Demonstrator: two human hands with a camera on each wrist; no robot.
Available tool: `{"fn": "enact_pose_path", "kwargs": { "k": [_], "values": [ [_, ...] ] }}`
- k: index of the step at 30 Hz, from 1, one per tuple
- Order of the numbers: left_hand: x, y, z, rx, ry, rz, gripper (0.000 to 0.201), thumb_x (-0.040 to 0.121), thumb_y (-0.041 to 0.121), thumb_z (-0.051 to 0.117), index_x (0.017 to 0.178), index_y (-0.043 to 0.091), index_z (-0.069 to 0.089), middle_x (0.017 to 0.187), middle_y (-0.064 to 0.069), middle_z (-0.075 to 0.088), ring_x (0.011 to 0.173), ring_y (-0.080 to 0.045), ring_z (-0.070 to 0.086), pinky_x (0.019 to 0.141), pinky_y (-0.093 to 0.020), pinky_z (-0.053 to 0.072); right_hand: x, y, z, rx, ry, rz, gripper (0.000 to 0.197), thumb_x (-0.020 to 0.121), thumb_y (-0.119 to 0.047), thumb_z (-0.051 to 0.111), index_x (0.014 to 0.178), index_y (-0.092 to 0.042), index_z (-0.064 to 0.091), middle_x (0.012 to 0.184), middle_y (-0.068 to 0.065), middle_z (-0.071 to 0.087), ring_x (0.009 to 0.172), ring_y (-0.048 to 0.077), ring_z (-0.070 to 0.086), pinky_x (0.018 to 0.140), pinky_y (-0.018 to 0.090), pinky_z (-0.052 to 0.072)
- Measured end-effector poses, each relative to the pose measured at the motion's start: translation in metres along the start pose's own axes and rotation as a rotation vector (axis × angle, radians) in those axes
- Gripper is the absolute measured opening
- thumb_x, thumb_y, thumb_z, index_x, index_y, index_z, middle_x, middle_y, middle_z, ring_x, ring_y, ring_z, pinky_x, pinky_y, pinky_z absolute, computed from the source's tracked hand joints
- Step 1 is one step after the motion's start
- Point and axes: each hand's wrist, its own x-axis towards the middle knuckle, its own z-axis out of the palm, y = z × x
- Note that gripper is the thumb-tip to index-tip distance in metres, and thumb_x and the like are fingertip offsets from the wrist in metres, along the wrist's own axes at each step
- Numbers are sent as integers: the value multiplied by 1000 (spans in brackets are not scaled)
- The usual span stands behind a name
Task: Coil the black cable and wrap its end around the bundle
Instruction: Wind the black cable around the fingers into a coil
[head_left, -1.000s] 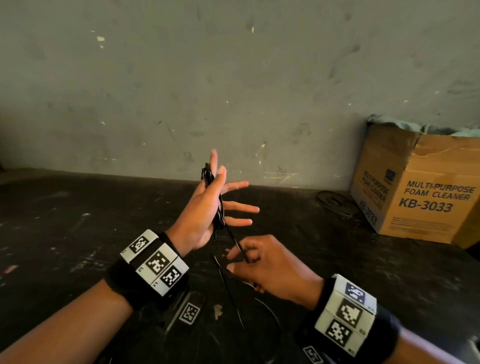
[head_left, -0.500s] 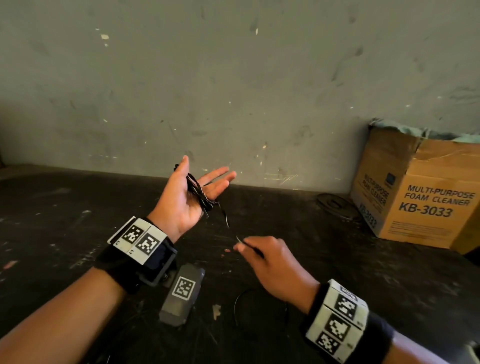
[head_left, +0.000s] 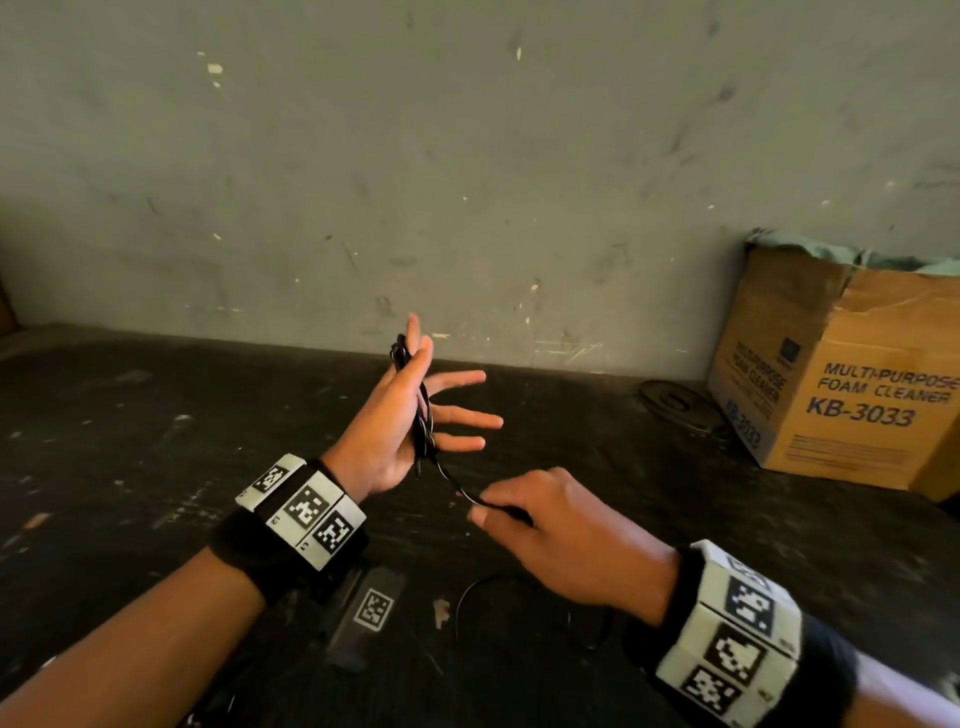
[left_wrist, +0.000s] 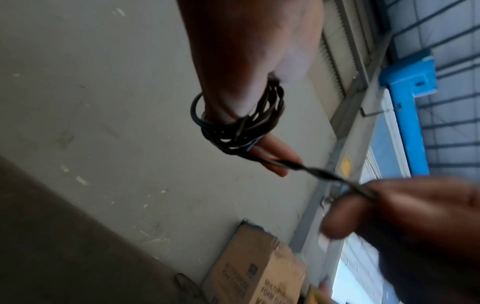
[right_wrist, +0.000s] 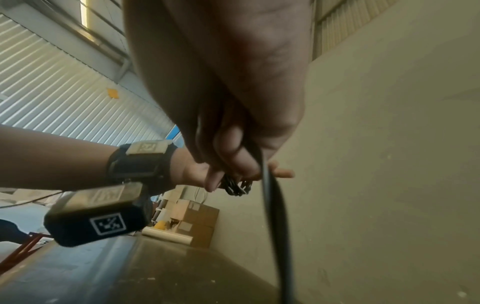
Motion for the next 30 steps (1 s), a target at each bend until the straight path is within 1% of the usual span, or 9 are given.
{"fn": "enact_pose_path", "kwargs": {
  "k": [4, 7, 10, 13, 15, 17, 19, 23, 30],
  "values": [
    [-7, -10, 11, 323, -75, 20, 71, 86, 53, 38, 143, 57, -4, 122, -9, 62, 77, -26, 74, 53, -36, 60, -3, -17, -12, -28, -124, -43, 21, 97, -28, 50, 85, -17, 63, 67, -7, 56, 54, 2, 52, 58, 19, 43],
    [-15, -24, 12, 579, -155, -12, 65, 88, 55, 35, 140, 60, -3, 97, -5, 68, 57, -16, 68, 48, -35, 56, -2, -29, -30, -70, -165, -41, 18, 95, -25, 54, 84, -18, 65, 57, -12, 55, 47, -4, 51, 50, 14, 39],
    [-24, -38, 2, 582, -261, -120, 68, 87, 63, 31, 149, 42, 11, 78, -7, 68, 36, -9, 50, 33, -20, 36, 1, -33, -60, -120, -118, -60, 13, 93, -23, 58, 84, -19, 66, 58, -13, 54, 51, -8, 53, 49, 12, 39],
    [-37, -43, -4, 483, -377, -239, 77, 68, 87, 26, 127, 40, 42, 69, -7, 60, 36, -8, 38, 34, -18, 27, 7, -29, -94, -205, -37, -78, 13, 86, -31, 63, 85, -19, 69, 69, -8, 60, 58, -4, 53, 55, 13, 42],
    [-44, -40, -1, 417, -457, -257, 81, 62, 92, 28, 120, 38, 44, 65, -6, 56, 35, -8, 36, 34, -18, 26, 12, -26, -114, -244, 27, -117, 16, 83, -31, 67, 84, -16, 72, 67, -9, 64, 58, -1, 55, 55, 12, 42],
    [-50, -36, 2, 350, -516, -241, 80, 69, 85, 36, 140, 50, 29, 63, -6, 54, 34, -5, 35, 33, -17, 27, 19, -21, -125, -283, 69, -173, 21, 81, -34, 68, 82, -14, 74, 66, -7, 67, 57, 4, 57, 55, 18, 43],
    [-55, -28, 5, 301, -567, -210, 65, 82, 65, 49, 140, 60, 19, 63, -7, 52, 34, -5, 36, 33, -16, 28, 24, -14, -127, -288, 113, -213, 26, 80, -38, 66, 82, -13, 74, 66, -1, 67, 55, 8, 55, 54, 25, 43],
    [-61, -17, 8, 312, -627, -170, 64, 95, 27, 51, 140, 61, 20, 64, -8, 54, 34, -7, 39, 32, -20, 28, 32, 0, -113, -229, 195, -264, 25, 83, -34, 67, 80, -10, 71, 55, -2, 55, 46, 10, 44, 46, 22, 35],
    [-62, 9, 13, -10, -590, -121, 56, 94, 38, 45, 142, 56, 23, 85, -22, 67, 38, -17, 61, 30, -18, 43, 41, 30, -53, -32, 267, -259, 31, 95, -34, 51, 86, -10, 70, 67, 12, 67, 57, 27, 60, 55, 42, 52]
  ]
}}
